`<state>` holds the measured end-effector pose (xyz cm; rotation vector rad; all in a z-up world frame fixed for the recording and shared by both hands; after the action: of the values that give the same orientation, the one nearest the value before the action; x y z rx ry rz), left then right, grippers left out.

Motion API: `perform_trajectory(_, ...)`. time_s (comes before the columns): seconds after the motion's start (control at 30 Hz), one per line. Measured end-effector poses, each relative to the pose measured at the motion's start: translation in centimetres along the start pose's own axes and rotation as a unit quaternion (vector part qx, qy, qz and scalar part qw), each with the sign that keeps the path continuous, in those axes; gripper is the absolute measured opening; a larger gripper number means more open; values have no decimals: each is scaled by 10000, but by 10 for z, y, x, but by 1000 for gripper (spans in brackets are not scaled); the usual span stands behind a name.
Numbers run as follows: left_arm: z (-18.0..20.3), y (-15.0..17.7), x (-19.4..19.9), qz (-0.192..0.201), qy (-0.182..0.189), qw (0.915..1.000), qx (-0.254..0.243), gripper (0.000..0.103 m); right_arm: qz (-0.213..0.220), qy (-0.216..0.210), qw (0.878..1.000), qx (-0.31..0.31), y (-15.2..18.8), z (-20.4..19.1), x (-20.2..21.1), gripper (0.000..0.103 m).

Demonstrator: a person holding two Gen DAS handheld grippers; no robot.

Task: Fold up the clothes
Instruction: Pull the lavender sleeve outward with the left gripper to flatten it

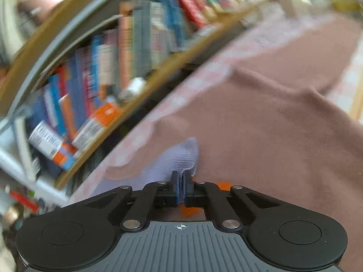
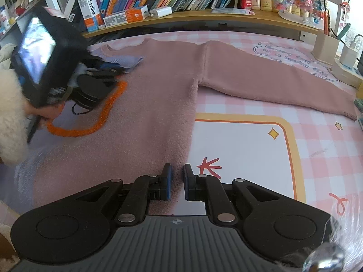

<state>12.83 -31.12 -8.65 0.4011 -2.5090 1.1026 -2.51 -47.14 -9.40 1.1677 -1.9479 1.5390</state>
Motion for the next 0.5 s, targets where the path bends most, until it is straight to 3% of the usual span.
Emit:
perform_trajectory(0.1, -69, 9, 4, -38, -415, 9947, 945, 3, -15, 87, 10000, -42, 0, -2, -1, 10)
perform_trajectory(0.23, -174, 52, 9, -312, -1068, 9754, 1902, 3, -10, 224, 9997, -32, 0, -5, -2, 11)
perform_trajectory(0.37, -253, 115, 14, -723, -1835, 9571, 2121, 2, 13, 379, 9993, -75, 1, -9, -4, 12)
perform_trajectory(0.5, -303, 165, 14, -1080, -2388, 9418, 2107, 2, 12, 575, 9983, -121, 0, -13, -6, 13)
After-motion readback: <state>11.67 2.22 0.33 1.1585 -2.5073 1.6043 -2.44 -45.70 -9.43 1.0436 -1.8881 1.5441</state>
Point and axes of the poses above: each gripper's, at about its wrist camera, not at the fingertips, and x roughly against the way its jaws point, z to its right, y to its underside, the point moved 4 cm from there along -x, roughly the way its jaws point, and after that the axes turned 12 degrees about -y, right-handed, at the moved point
